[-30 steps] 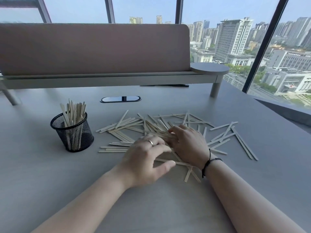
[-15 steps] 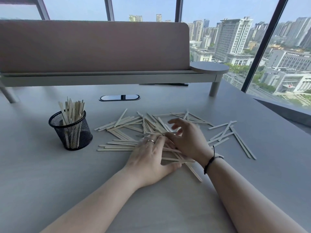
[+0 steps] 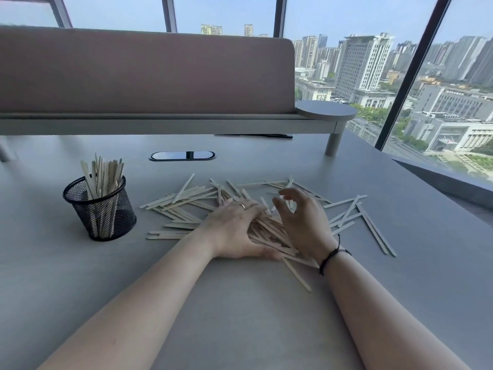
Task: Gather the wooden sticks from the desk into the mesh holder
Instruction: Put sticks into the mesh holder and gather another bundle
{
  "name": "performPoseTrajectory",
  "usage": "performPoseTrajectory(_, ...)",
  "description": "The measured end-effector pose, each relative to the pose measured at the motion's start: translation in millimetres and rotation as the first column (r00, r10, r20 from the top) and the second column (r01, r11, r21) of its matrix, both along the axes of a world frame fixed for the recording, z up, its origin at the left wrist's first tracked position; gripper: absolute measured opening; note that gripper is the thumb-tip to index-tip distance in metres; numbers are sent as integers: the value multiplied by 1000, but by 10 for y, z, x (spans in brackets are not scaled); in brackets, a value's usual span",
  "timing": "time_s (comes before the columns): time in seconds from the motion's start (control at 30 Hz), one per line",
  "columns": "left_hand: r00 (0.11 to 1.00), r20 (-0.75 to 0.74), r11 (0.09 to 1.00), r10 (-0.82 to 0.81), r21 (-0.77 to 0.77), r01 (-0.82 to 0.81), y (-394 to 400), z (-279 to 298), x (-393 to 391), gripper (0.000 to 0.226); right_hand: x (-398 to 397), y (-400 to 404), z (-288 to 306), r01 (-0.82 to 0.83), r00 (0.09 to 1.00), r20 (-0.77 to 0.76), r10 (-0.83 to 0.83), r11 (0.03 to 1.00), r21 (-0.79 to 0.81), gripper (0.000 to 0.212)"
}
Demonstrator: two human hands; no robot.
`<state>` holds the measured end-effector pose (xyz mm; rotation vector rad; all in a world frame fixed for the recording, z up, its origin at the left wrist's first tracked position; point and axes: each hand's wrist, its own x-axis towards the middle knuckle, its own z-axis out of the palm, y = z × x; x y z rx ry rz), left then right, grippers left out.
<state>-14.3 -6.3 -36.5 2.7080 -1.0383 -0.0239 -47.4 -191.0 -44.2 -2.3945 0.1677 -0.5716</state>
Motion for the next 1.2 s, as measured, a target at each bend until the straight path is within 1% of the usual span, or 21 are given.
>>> performPoseTrajectory(0.07,998,56,1000,2,-31,0,-15,-31,25,110,11,8,-35,-31,997,-68,31,999,-13,38)
performPoseTrajectory(0.13,997,76,998,5,-62,0,-15,-73,26,105,30,30,-56,-57,993,-100,54,998,-27,38)
performPoseTrajectory(0.3,994,107,994,11,-110,0,0,-113,0,87,43,97,-22,-93,989,-111,93,996,8,32)
performPoseTrajectory(0.43,988,154,984,-11,-176,39,25,-149,2,83,7,110,13,-88,992,-82,91,995,40,30)
performPoseTrajectory(0.6,988,147,976,-54,-200,83,34,-134,-28,75,-58,127,68,-85,996,-9,86,992,92,34)
performPoseTrajectory(0.67,977,204,976,-54,-195,95,43,-131,-34,68,-78,137,97,-77,997,18,75,989,126,40)
performPoseTrajectory(0.73,950,309,974,-48,-194,112,56,-128,-40,64,-79,140,123,-67,996,63,58,987,148,47)
performPoseTrajectory(0.8,888,458,973,-29,-189,130,63,-116,-51,63,-66,141,141,-69,993,105,45,969,236,48)
performPoseTrajectory(0.87,842,539,969,-1,-208,134,71,-91,-63,61,-58,139,153,-81,990,138,33,929,361,45)
performPoseTrajectory(0.97,820,571,957,32,-255,140,102,-90,-39,63,-55,131,151,-112,981,194,22,877,467,47)
performPoseTrajectory(1.07,798,601,950,48,-274,149,142,-87,-13,62,-59,130,169,-121,979,202,12,833,540,53)
performPoseTrajectory(1.2,778,625,937,57,-303,175,188,-70,-5,61,-70,128,173,-151,976,217,29,809,568,56)
